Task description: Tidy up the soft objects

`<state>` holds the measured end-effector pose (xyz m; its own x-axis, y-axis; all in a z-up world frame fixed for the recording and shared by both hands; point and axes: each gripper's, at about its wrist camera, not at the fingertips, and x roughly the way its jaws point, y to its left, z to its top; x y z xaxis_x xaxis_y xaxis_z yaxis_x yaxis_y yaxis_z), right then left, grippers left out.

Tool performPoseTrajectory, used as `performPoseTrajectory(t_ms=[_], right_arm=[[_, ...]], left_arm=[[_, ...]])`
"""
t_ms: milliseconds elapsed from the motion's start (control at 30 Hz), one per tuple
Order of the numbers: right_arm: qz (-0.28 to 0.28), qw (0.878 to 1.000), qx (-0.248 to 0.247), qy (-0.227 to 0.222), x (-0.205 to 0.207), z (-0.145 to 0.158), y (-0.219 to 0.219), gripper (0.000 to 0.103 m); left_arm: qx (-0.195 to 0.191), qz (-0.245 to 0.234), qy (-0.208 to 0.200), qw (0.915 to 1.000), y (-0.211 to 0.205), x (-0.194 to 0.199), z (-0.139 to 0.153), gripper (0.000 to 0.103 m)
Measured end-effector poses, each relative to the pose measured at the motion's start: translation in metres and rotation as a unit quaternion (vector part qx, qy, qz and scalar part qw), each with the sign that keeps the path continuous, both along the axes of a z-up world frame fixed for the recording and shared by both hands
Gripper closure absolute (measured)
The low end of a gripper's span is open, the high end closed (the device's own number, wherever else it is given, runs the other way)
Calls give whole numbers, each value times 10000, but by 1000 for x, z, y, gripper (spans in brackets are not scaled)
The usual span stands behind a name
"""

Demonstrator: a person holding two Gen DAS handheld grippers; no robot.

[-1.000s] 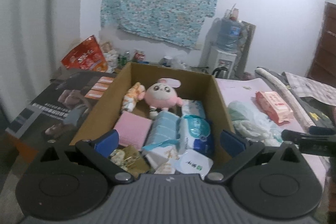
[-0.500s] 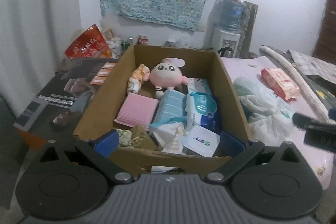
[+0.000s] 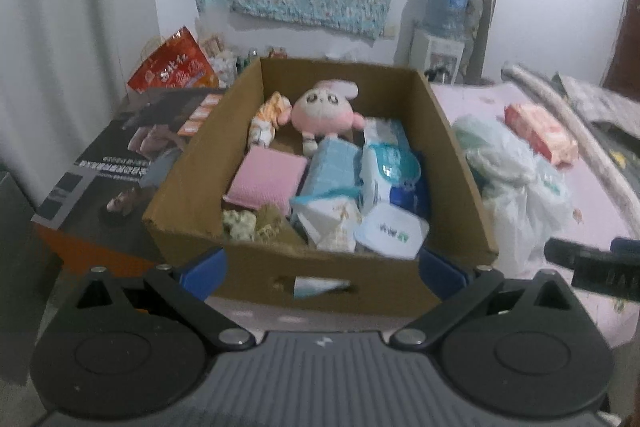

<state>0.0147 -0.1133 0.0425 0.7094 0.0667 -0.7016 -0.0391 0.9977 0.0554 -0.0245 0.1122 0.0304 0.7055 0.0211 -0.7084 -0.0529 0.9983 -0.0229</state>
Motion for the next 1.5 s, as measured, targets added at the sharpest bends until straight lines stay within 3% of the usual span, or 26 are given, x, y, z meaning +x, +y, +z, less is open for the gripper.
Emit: performPoseTrajectory(t_ms=[133, 400, 1500], right_arm=[[27, 9999, 59, 97, -2, -4, -4, 1], [169, 9996, -139, 178, -1, -8, -1, 1], [430, 9979, -211, 444, 2, -20, 16, 1]], left_arm=[[276, 46, 174, 9995, -9, 0, -3, 0], [174, 151, 506, 9985, -11, 1, -12, 0], [360, 145, 784, 9962, -11, 7, -23, 0]])
